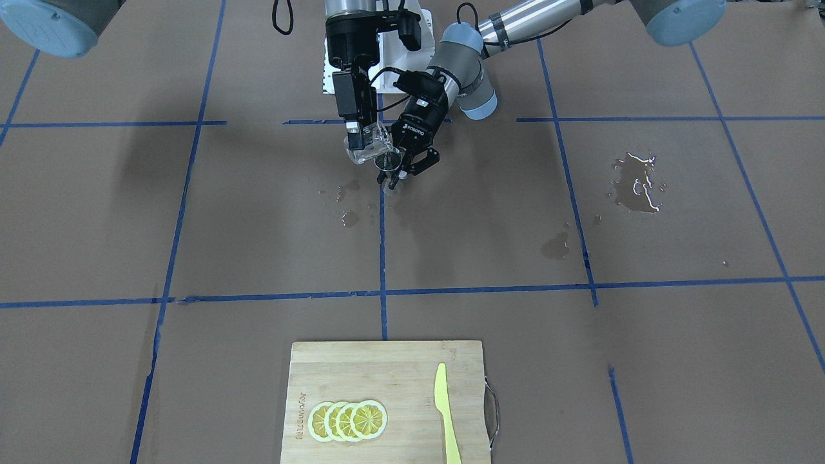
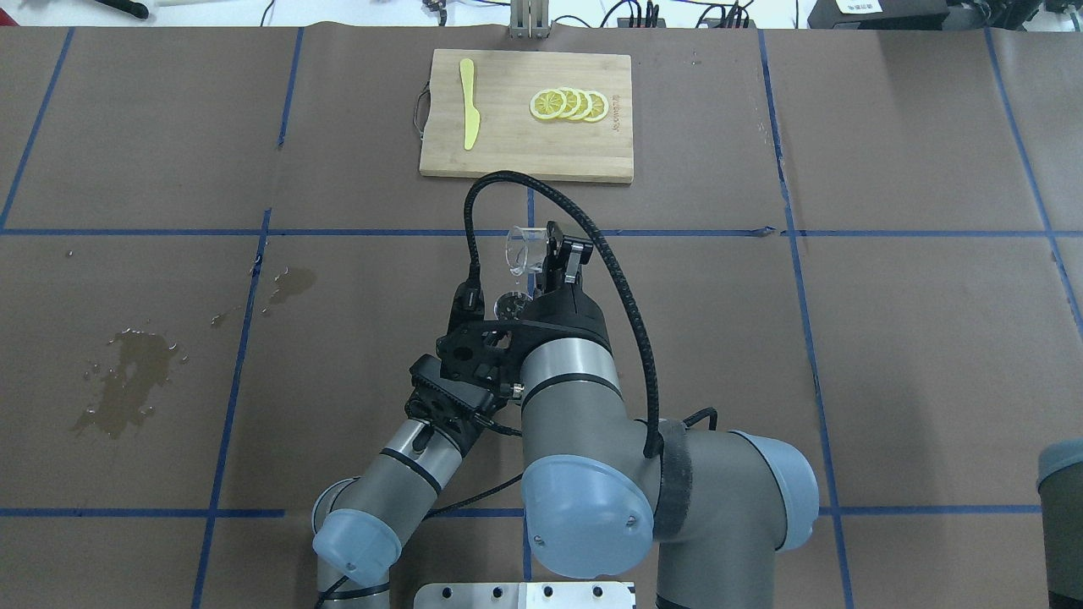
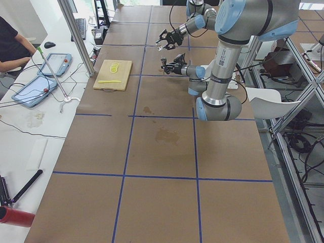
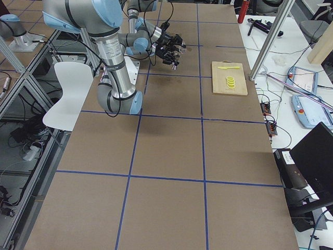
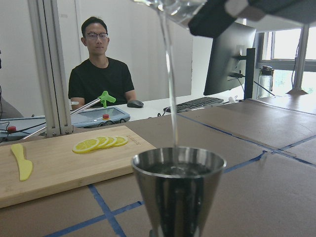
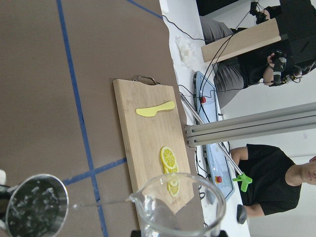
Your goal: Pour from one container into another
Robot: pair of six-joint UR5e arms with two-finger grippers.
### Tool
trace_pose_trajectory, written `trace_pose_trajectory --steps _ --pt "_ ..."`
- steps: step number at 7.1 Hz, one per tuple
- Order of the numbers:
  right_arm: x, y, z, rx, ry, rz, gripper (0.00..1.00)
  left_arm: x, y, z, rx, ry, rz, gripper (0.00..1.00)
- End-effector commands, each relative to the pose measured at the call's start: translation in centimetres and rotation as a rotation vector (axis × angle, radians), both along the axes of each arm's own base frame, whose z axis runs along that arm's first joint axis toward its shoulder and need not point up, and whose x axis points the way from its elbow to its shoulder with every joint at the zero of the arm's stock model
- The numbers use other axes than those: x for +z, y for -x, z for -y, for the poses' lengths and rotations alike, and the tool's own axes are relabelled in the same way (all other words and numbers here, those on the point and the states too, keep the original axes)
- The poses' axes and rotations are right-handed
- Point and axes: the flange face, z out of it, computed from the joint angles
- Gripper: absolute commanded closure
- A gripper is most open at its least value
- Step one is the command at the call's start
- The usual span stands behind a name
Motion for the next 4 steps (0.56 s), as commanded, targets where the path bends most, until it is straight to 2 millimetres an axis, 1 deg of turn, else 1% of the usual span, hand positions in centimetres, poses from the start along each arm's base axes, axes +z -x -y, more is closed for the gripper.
trace_pose_trajectory --steps 1,2,3,4 --pt "0.2 -1.0 0.3 0.075 0.071 0.265 1.00 -0.5 0.4 0.2 -0.007 -0.001 -0.011 1.00" --pt "1.5 -1.9 0.2 0.125 0.137 0.409 1.00 -0.9 1.8 0.5 -0.035 0.003 -0.039 1.00" --pt "4.0 -3.8 -0.1 0.156 0.180 0.466 1.00 0.9 3.8 0.8 -0.090 0.022 -0.034 1.00" --pt "6.3 -5.7 -0.4 0.213 0.250 0.578 1.00 2.8 6.9 0.8 -0.146 0.039 -0.061 1.00"
